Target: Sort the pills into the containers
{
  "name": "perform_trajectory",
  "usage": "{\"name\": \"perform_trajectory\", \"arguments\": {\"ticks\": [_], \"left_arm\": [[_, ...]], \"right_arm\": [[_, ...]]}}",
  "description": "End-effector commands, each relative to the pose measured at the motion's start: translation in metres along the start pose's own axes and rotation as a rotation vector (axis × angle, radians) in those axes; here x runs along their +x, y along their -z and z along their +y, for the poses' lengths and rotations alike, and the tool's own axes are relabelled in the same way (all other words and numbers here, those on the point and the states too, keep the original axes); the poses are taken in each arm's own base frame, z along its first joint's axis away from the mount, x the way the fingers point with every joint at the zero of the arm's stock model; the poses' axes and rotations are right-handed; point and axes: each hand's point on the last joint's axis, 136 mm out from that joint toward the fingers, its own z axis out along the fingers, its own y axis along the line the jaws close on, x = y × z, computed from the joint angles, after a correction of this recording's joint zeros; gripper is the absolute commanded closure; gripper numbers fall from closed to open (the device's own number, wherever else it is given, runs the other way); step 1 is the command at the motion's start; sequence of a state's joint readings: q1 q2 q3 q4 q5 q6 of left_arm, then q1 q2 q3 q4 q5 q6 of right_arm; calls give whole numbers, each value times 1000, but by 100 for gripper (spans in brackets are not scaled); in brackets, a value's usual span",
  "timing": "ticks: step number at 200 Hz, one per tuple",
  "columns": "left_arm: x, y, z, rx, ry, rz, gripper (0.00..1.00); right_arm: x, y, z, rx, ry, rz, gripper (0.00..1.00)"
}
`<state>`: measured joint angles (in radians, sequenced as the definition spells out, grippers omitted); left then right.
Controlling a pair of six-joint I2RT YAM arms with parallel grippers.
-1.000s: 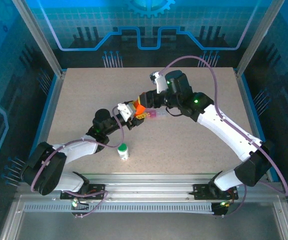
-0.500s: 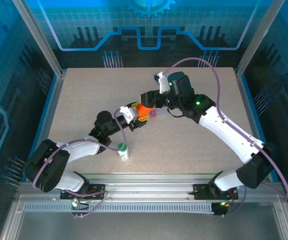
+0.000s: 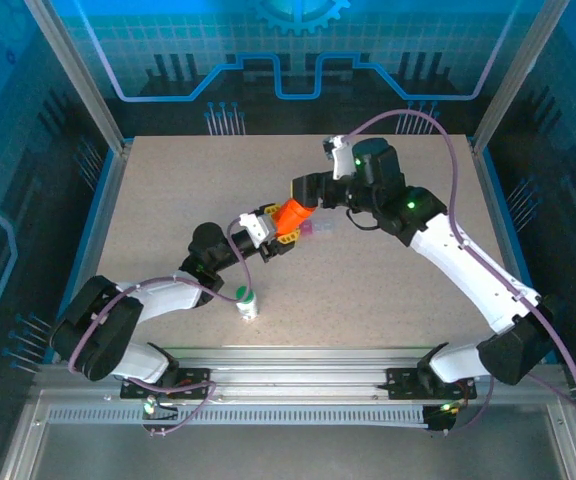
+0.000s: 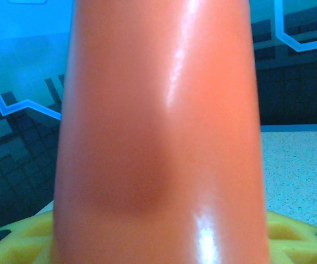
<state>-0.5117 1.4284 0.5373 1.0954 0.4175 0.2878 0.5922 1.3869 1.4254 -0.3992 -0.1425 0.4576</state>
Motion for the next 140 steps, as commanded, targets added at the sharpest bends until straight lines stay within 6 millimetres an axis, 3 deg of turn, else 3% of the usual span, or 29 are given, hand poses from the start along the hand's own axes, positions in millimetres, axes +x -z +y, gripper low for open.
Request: {"name": "perform_trajectory", "arguments": {"ticks": [1, 32, 50, 69, 140], "left_arm": [[-12, 0, -6, 29, -10, -58, 100], [-20, 3, -11, 58, 9, -83, 100], [-25, 6, -18, 98, 16, -97, 100], [-30, 9, -28, 158, 27, -113, 100], [-31, 15, -46, 263, 49, -115, 100]], "right_arm": [[-16, 21, 15, -62, 88, -72, 30], [-15, 39, 41, -228, 390, -175, 30], [-1, 50, 49, -337, 607, -229, 38], [15, 62, 56, -464, 767, -269, 39], [61, 66, 60, -767, 976, -178, 37]]}}
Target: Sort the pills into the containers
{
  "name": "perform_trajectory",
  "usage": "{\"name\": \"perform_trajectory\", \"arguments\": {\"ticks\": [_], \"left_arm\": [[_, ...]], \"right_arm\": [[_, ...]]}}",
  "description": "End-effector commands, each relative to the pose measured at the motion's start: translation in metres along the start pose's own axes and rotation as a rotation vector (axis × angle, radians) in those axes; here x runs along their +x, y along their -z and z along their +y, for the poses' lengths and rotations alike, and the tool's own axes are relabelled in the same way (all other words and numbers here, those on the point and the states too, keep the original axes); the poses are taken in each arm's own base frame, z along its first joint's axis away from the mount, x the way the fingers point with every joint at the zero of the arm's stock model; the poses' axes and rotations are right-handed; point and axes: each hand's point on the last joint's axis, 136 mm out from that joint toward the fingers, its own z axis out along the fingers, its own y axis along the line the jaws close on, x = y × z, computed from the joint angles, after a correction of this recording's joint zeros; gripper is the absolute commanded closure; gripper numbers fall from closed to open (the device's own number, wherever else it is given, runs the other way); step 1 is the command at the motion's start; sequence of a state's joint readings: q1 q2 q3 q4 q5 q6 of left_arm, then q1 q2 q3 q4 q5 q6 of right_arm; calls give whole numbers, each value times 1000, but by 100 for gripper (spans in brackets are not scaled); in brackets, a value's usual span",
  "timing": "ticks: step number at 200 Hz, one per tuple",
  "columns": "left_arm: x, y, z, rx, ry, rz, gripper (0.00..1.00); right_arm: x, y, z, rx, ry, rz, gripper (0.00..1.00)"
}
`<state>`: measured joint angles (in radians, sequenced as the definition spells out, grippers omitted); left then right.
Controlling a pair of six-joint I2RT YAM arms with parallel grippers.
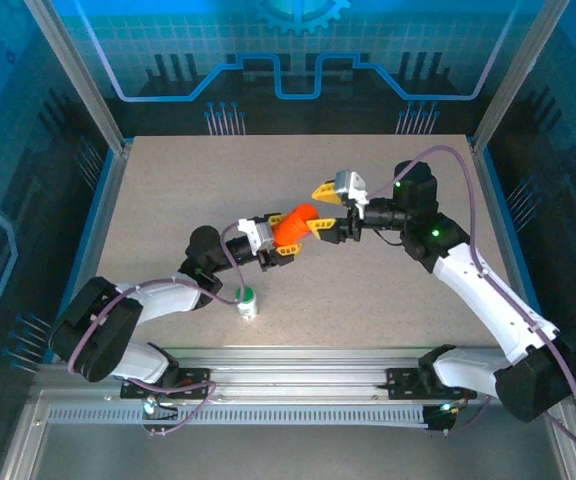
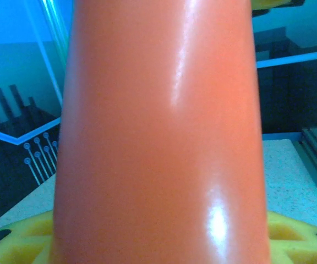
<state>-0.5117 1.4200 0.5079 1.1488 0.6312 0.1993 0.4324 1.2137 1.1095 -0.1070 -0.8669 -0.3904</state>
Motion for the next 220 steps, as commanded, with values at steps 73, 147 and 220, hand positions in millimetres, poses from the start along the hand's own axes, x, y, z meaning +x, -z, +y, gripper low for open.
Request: {"name": "perform_trajectory", "arguments": {"ticks": [73, 147, 220], "left_arm": [[-19, 0, -14, 99, -14, -35, 100], [-27, -2, -11, 98, -25, -40, 100], [-31, -3, 16, -59, -79, -22, 100]], "right_arm": [[3, -5, 20, -237, 75, 29, 35], [34, -14, 24, -215, -7, 158, 42], [54, -25, 10, -72, -265, 289, 68]]}}
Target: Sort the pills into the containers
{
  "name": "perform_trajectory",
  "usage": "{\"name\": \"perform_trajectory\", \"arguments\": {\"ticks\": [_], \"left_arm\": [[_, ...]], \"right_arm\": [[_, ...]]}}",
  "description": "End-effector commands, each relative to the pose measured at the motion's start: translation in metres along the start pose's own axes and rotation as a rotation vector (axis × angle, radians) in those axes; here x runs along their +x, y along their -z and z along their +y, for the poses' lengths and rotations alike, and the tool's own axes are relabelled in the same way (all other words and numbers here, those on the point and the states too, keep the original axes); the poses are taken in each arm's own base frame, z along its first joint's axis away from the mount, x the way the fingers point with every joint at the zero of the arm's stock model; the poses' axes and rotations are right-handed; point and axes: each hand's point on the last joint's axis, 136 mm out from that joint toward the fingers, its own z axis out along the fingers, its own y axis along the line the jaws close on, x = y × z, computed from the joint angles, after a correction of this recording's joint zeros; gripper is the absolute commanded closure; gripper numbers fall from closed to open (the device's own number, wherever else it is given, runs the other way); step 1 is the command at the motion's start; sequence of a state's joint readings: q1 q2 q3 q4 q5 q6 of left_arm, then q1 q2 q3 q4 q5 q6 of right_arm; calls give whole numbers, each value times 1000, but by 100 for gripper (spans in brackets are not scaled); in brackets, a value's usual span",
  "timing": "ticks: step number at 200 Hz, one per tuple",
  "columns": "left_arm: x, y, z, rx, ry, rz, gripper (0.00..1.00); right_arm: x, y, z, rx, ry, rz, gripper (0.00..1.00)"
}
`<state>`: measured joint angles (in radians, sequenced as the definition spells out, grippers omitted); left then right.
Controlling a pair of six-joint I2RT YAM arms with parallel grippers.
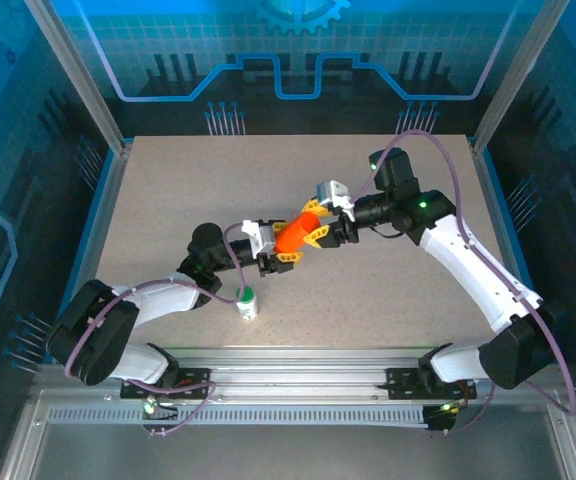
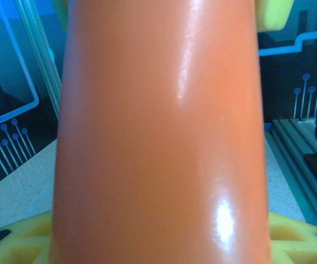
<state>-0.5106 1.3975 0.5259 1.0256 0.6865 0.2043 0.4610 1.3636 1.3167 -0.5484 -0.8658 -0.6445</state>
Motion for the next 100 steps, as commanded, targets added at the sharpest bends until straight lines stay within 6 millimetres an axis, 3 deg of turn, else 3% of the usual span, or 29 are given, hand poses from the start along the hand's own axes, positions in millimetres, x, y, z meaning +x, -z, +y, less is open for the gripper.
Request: {"name": "perform_trajectory", "arguments": {"ticks": [1, 29, 58, 76, 100], "left_arm": [[-41, 1, 24, -127, -133, -75, 100], [-38, 5, 40, -255, -206, -51, 100], [-27, 1, 50, -350, -275, -4, 100], [-15, -6, 49, -358, -318, 38, 100], [-5, -8, 47, -375, -329, 39, 100]], "right_arm": [[23, -15, -6, 62, -234, 98, 68], [58, -33, -34, 261, -611, 145, 72], [86, -48, -47, 456, -900, 136, 71], [80, -52, -56, 532, -985, 80, 69], [62, -41, -73, 633, -1059, -49, 63]]}}
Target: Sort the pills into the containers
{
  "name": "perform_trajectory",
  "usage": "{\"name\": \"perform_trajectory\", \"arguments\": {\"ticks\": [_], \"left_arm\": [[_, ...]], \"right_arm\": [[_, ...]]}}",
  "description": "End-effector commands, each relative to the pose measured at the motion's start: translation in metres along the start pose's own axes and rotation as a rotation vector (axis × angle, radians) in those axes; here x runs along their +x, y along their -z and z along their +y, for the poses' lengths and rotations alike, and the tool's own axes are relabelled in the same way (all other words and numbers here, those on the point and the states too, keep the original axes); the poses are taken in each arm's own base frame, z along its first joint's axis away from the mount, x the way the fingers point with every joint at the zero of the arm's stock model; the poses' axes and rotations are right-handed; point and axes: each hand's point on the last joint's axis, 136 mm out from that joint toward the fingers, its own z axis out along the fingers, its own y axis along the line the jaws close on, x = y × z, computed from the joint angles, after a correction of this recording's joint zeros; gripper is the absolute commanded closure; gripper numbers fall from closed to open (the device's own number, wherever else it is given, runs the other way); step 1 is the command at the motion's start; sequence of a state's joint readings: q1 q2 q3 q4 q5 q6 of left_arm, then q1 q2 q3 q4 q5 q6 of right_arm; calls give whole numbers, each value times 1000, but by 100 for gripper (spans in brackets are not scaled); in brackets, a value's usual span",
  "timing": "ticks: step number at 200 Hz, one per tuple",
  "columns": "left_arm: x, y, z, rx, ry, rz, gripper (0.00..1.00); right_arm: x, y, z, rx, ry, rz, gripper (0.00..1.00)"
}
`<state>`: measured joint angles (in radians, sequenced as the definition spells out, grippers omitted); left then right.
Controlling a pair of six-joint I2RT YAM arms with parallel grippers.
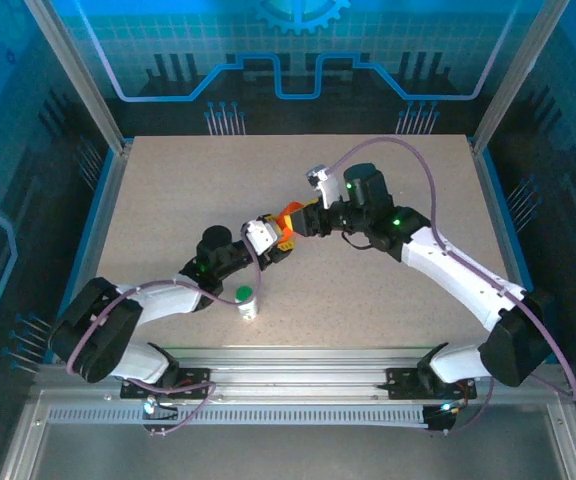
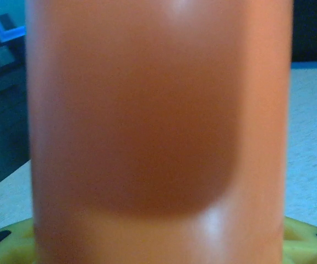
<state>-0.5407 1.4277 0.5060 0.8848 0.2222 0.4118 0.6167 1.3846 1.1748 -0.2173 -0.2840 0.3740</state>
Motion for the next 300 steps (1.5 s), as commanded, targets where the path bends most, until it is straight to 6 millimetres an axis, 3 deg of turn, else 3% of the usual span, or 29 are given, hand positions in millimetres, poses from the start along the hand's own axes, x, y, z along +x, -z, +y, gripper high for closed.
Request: {"name": "perform_trajectory", "arguments": {"ticks": [1, 45, 61, 102, 161, 177, 196, 210, 226, 256, 300], "left_arm": [[-69, -1, -7, -30, -176, -253, 100], [-59, -3, -11, -31, -186, -246, 100], [-54, -4, -11, -34, -192, -234, 100], [-46, -7, -10, -31, -172, -222, 100], [-52, -2, -1, -27, -106, -257, 100], [-54, 0, -1, -3, -83, -267, 100], [-59, 3, -3, 36, -54, -283, 100], [-64, 6, -7, 73, -38, -304, 100], [-69, 10, -13, 130, -18, -320, 100], [-72, 14, -27, 227, -1, -318, 100], [-71, 15, -31, 254, -4, -295, 100]], "right_arm": [[3, -15, -20, 136, -255, -70, 63], [-24, 7, -45, 252, -403, -277, 48], [-25, 8, -49, 256, -448, -303, 36], [-39, 19, -45, 217, -469, -360, 29], [-66, 79, -41, 220, -360, -430, 28], [-81, 93, -36, 147, -228, -444, 33], [-88, 95, -7, -88, 136, -418, 34], [-76, 97, 13, -294, 366, -357, 34], [-65, 99, 20, -419, 526, -318, 38], [-43, 97, 32, -563, 758, -299, 39], [-21, 92, 44, -628, 935, -242, 28]]}}
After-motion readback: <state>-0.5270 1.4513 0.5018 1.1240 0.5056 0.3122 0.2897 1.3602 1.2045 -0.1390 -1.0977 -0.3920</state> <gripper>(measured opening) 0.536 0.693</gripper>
